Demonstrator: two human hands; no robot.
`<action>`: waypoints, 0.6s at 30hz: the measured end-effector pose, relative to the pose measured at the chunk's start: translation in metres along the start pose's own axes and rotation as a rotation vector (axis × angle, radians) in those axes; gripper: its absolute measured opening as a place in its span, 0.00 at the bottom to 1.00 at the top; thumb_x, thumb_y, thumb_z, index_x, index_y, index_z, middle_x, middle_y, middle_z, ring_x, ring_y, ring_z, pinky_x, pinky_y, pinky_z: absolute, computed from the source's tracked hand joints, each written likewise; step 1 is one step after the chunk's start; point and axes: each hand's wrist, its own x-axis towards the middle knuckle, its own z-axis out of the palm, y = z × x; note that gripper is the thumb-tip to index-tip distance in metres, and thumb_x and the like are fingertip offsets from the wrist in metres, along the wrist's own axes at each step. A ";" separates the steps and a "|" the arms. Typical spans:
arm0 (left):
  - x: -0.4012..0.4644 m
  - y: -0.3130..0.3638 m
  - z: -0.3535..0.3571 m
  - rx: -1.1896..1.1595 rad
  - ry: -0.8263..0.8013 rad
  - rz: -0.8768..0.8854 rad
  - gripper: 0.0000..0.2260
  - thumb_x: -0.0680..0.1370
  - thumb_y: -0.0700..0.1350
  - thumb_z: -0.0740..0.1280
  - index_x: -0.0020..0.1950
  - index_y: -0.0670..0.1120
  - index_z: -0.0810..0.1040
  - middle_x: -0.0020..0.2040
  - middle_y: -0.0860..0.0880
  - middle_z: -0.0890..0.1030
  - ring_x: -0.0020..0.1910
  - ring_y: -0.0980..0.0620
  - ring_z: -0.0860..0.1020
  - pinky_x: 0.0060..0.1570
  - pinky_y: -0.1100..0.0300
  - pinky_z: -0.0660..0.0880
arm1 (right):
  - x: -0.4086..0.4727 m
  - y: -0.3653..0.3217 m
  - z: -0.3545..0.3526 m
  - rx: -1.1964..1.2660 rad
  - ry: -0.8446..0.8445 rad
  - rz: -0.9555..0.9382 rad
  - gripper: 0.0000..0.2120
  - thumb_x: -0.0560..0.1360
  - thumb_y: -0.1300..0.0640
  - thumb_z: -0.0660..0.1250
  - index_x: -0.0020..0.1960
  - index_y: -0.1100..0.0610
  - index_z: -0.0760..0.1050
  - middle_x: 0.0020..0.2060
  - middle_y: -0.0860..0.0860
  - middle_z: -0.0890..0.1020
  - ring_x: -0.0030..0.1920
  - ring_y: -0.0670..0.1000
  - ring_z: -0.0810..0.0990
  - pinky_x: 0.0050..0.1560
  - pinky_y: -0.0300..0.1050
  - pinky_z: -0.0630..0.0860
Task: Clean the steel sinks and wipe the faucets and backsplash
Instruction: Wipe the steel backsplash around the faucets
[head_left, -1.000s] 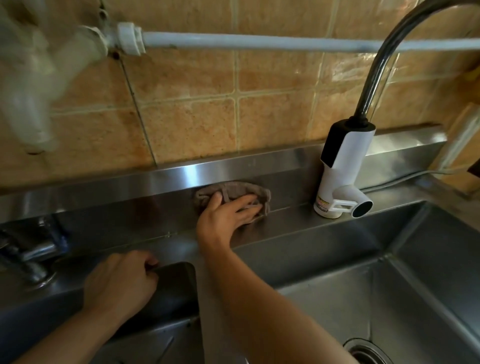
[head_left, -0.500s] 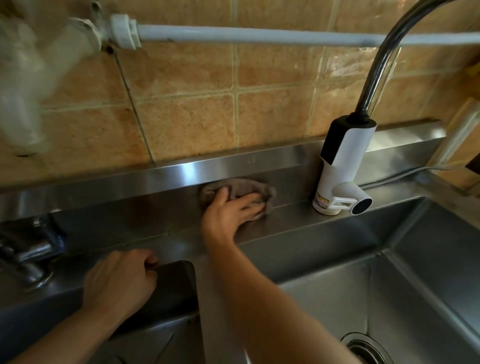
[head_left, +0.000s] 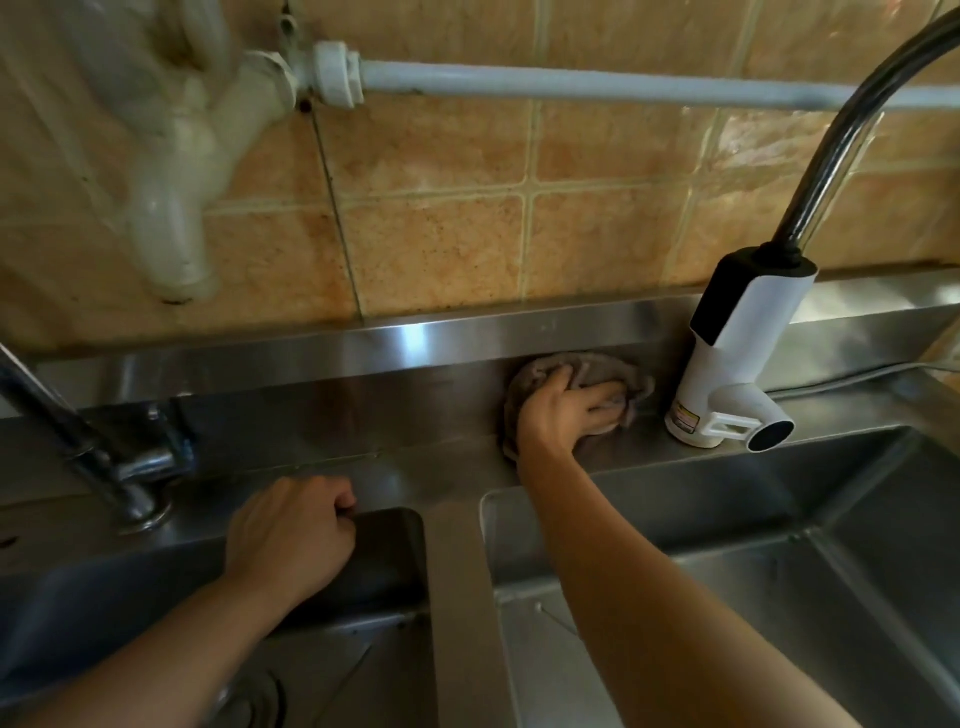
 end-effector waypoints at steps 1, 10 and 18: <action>0.000 -0.002 0.000 -0.010 -0.004 -0.003 0.13 0.77 0.47 0.63 0.59 0.58 0.77 0.58 0.57 0.79 0.58 0.53 0.76 0.50 0.59 0.72 | -0.020 0.003 0.010 -0.019 -0.081 0.004 0.35 0.81 0.52 0.56 0.77 0.60 0.37 0.76 0.59 0.37 0.76 0.58 0.37 0.73 0.44 0.40; -0.010 -0.024 -0.003 -0.069 -0.160 0.077 0.23 0.75 0.40 0.62 0.68 0.57 0.72 0.70 0.58 0.70 0.69 0.52 0.69 0.66 0.58 0.68 | -0.071 0.006 0.002 -0.045 -0.276 -0.118 0.28 0.80 0.64 0.57 0.77 0.59 0.52 0.77 0.56 0.50 0.76 0.55 0.52 0.74 0.42 0.48; -0.034 -0.070 -0.011 -0.059 -0.051 -0.014 0.26 0.75 0.41 0.63 0.73 0.55 0.66 0.74 0.56 0.64 0.72 0.54 0.64 0.68 0.60 0.61 | 0.000 0.005 -0.042 -0.332 -0.035 -0.777 0.26 0.79 0.67 0.54 0.76 0.57 0.57 0.77 0.56 0.51 0.74 0.61 0.52 0.73 0.58 0.52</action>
